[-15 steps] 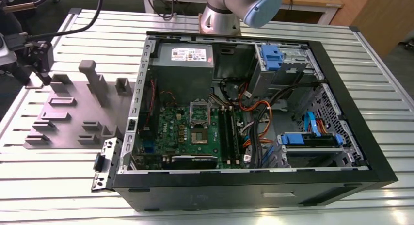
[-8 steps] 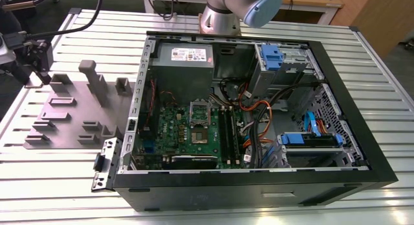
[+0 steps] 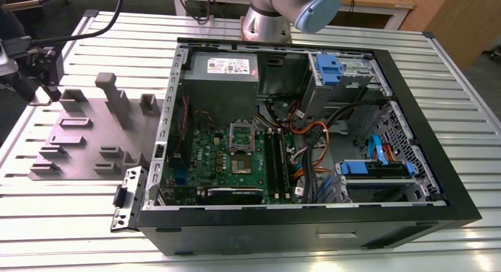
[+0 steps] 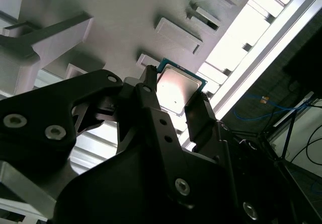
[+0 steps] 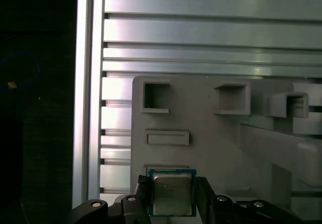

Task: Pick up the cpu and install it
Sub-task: 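Pick up the cpu and move it towards the insertion slot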

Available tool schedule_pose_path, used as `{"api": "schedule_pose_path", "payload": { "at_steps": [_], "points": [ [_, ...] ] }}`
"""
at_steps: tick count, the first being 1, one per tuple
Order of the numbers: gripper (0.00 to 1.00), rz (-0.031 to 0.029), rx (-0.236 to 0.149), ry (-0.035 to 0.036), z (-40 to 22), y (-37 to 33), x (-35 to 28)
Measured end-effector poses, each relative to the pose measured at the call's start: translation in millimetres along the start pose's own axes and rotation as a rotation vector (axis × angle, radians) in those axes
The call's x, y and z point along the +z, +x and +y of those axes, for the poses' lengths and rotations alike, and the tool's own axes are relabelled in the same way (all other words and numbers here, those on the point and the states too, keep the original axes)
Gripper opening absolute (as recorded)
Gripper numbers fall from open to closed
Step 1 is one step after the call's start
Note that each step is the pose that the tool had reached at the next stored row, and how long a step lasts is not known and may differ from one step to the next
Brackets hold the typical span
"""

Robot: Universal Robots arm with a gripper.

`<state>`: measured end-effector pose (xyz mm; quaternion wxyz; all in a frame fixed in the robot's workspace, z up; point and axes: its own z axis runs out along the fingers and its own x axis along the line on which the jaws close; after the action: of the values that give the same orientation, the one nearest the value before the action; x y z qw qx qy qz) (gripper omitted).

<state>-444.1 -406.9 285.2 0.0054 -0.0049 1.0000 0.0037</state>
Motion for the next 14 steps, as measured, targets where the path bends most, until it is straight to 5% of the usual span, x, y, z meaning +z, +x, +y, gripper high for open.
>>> {"api": "schedule_pose_path", "payload": {
  "at_steps": [14],
  "points": [
    [0.47, -0.0003, 0.000, -0.0002, 0.0, -0.1, -4.7]
  ]
}}
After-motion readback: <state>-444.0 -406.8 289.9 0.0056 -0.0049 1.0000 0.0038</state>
